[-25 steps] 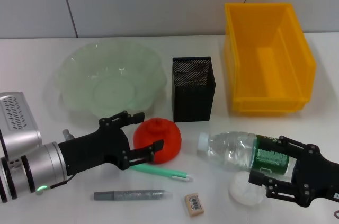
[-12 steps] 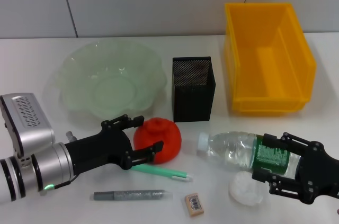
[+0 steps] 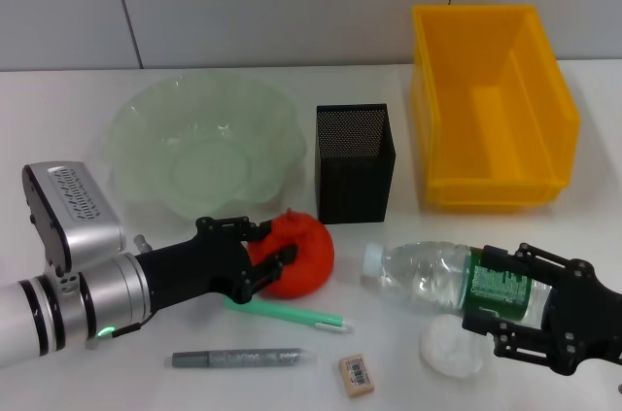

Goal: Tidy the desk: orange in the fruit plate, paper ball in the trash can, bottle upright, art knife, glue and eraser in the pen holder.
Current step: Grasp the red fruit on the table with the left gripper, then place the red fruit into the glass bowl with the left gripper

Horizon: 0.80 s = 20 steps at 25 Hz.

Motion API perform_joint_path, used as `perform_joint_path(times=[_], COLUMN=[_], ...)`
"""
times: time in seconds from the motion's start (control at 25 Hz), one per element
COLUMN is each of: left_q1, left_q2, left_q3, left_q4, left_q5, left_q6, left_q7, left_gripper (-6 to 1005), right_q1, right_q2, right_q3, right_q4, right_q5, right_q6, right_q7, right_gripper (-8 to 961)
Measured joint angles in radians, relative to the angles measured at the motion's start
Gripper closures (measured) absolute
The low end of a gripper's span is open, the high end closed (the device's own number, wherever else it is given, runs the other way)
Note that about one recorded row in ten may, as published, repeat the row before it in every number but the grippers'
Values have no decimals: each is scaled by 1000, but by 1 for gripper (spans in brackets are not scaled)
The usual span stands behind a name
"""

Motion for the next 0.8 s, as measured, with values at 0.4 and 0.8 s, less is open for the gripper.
perform_joint_path(times=[0.4,0.8], left_q1=[-3,140], left_q2=[0,8], left_q3=[0,-15], left_q4=[-2,174], left_q5=[5,-28], left_q6=[-2,319], left_q7=[0,-35], left_gripper=[798,877], right_q1=[0,0], right_q2=[1,1], right_q3=[0,0], right_q4=[-3,-2], right_q5=[0,0], right_q6=[7,8], right_q7=[0,-1], right_gripper=[163,164])
